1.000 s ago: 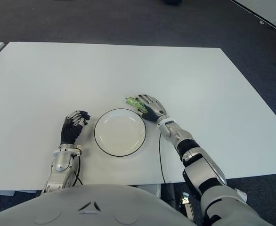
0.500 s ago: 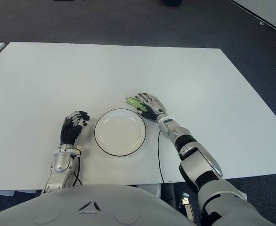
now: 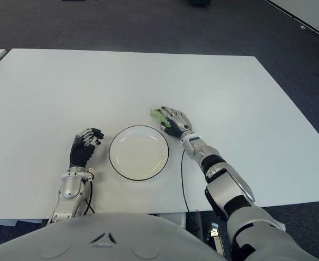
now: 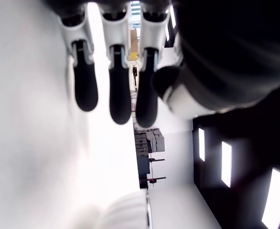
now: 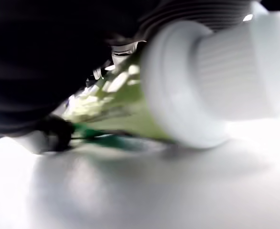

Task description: Put the toothpaste on the table into the plate.

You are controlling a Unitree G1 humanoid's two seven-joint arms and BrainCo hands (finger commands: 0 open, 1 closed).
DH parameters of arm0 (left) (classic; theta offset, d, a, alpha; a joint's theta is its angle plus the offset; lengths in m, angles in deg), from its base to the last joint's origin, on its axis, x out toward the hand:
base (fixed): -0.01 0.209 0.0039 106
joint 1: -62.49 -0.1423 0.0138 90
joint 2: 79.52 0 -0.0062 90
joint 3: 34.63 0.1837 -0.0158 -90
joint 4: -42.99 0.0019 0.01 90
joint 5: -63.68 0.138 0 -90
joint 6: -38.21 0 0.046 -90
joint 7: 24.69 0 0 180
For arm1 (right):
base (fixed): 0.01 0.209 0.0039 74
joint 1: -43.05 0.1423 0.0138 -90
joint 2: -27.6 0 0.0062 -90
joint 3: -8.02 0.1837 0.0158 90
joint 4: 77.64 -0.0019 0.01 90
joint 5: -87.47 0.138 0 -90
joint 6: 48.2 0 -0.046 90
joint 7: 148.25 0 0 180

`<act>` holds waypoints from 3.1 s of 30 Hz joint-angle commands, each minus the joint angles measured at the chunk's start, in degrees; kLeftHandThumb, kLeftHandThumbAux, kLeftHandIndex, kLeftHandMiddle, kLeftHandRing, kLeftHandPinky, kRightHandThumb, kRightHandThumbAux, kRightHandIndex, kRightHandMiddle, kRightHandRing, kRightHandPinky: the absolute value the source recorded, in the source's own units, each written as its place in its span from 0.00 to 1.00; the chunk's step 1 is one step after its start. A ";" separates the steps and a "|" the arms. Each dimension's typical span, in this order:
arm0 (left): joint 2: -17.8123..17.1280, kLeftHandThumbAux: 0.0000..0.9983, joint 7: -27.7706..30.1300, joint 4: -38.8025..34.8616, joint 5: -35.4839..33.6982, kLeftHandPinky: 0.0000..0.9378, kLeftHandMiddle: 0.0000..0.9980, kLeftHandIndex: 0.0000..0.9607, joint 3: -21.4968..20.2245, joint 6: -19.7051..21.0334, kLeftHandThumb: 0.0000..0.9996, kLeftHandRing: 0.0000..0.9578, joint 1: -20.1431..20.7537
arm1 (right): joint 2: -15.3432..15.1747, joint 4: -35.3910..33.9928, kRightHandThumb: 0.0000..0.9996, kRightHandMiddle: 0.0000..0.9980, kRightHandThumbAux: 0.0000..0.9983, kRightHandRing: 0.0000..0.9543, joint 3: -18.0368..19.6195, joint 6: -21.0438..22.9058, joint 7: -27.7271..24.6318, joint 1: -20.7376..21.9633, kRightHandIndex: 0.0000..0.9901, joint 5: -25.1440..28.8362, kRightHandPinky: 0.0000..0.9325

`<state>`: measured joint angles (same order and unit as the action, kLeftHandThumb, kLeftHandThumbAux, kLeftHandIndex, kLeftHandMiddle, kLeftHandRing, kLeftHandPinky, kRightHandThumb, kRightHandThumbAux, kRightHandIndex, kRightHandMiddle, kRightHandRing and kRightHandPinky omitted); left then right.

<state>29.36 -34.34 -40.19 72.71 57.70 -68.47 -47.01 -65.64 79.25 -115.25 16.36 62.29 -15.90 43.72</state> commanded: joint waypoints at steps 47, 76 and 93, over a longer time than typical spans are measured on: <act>-0.07 0.72 -0.76 1.59 0.65 0.52 0.48 0.44 -1.19 -0.77 0.71 0.50 -0.46 | -3.83 -9.65 0.85 0.55 0.68 0.90 1.62 -5.29 8.68 -5.59 0.40 1.26 0.93; -0.14 0.72 -0.53 1.61 0.87 0.51 0.48 0.44 -1.18 -1.83 0.71 0.49 -1.07 | -8.63 -48.20 0.84 0.57 0.68 0.79 15.84 4.87 -12.21 -20.66 0.40 8.52 0.76; 0.00 0.72 -0.67 1.05 1.39 0.47 0.47 0.44 -1.02 -1.20 0.71 0.48 -1.44 | -16.03 -69.92 0.54 0.26 0.42 0.29 17.67 29.50 -44.71 -24.69 0.10 2.18 0.30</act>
<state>29.35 -34.45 -39.84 73.78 56.45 -71.25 -47.68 -80.72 11.35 -96.93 43.27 21.12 -40.28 47.84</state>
